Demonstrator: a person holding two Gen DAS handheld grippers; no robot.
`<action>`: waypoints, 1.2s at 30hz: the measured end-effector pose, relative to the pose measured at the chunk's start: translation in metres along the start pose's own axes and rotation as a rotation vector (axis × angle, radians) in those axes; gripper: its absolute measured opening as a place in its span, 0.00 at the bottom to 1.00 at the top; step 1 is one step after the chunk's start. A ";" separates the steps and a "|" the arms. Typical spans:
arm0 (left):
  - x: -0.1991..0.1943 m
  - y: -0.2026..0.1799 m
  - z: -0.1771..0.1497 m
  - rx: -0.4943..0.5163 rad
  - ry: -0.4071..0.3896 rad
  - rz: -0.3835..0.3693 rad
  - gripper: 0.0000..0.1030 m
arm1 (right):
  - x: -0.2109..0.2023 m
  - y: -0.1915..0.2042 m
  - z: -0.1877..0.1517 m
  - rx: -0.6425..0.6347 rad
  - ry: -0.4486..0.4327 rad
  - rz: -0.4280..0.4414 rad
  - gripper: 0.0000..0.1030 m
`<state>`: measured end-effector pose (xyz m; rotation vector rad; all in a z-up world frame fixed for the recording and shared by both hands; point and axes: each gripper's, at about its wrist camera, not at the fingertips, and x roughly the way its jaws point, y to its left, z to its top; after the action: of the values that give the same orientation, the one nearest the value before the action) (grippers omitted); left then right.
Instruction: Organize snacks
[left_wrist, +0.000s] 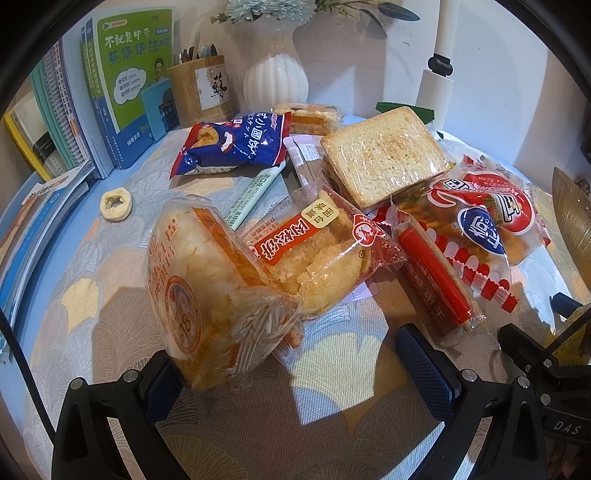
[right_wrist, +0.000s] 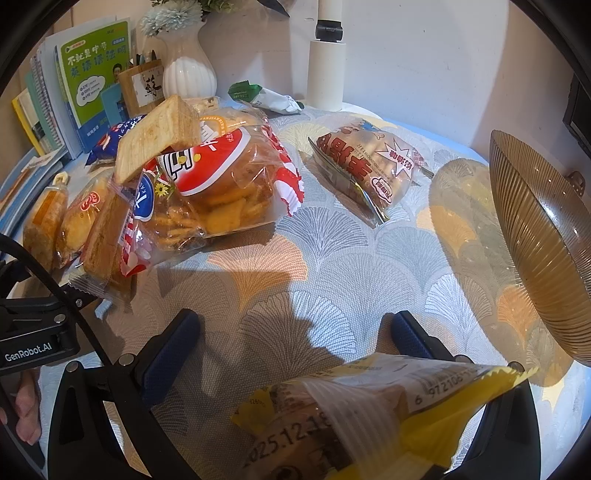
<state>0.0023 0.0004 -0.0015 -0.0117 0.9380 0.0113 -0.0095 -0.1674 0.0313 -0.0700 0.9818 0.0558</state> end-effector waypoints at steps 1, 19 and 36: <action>0.000 0.000 0.000 0.001 0.001 -0.001 1.00 | 0.000 0.000 0.000 0.001 0.000 0.000 1.00; -0.030 0.043 0.003 -0.004 -0.030 -0.108 1.00 | -0.019 -0.013 -0.006 0.049 -0.036 0.144 1.00; -0.024 0.071 0.029 0.143 0.008 -0.173 1.00 | -0.034 -0.072 -0.015 0.216 -0.036 0.288 0.98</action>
<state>0.0107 0.0713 0.0348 0.0396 0.9418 -0.2166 -0.0355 -0.2407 0.0541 0.2705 0.9510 0.2139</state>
